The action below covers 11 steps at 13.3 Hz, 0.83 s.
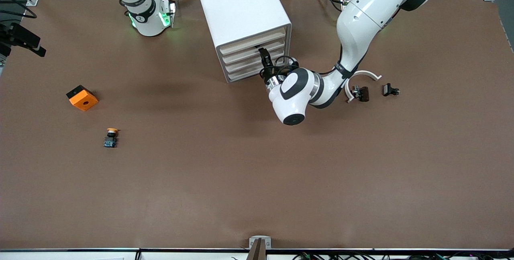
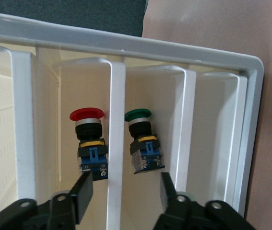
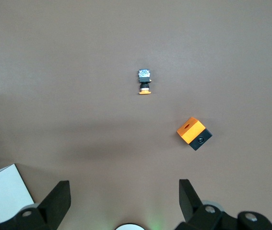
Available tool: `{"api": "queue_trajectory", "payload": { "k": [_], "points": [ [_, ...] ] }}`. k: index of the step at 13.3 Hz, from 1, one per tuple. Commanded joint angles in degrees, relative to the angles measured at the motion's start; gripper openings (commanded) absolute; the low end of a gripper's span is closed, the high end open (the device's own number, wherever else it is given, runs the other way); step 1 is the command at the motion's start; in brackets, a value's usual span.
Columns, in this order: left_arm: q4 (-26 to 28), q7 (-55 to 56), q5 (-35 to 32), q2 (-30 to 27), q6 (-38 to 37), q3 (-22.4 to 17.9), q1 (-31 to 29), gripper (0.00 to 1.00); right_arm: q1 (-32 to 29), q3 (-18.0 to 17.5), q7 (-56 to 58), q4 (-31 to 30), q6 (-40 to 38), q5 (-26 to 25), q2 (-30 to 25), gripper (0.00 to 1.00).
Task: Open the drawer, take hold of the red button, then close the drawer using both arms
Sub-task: 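Grasp the top drawer handle with the left gripper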
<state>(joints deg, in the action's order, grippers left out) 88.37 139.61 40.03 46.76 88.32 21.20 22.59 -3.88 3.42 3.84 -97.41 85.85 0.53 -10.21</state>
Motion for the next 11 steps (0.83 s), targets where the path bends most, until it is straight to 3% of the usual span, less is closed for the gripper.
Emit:
{"api": "queue_trajectory", "payload": {
  "k": [1,4,10,11],
  "points": [
    [0.31,1.36,1.54,-0.27,-0.6,-0.2,0.52,0.57,0.27,0.1,-0.41,-1.03,-0.07,0.53,-1.3,1.0],
    [0.75,1.36,2.42,-0.18,-0.69,-0.2,0.53,0.48,0.19,0.1,-0.41,-0.86,-0.86,0.53,-1.21,1.0],
    [0.93,1.45,2.59,0.0,-0.6,-0.29,0.79,0.02,0.19,0.19,-0.24,-0.59,-0.86,0.53,-1.13,1.0],
    [0.93,1.89,2.86,0.0,-0.6,-0.46,0.7,0.0,0.19,0.19,-0.24,-0.42,-0.86,0.53,-1.13,1.0]
  ]
}}
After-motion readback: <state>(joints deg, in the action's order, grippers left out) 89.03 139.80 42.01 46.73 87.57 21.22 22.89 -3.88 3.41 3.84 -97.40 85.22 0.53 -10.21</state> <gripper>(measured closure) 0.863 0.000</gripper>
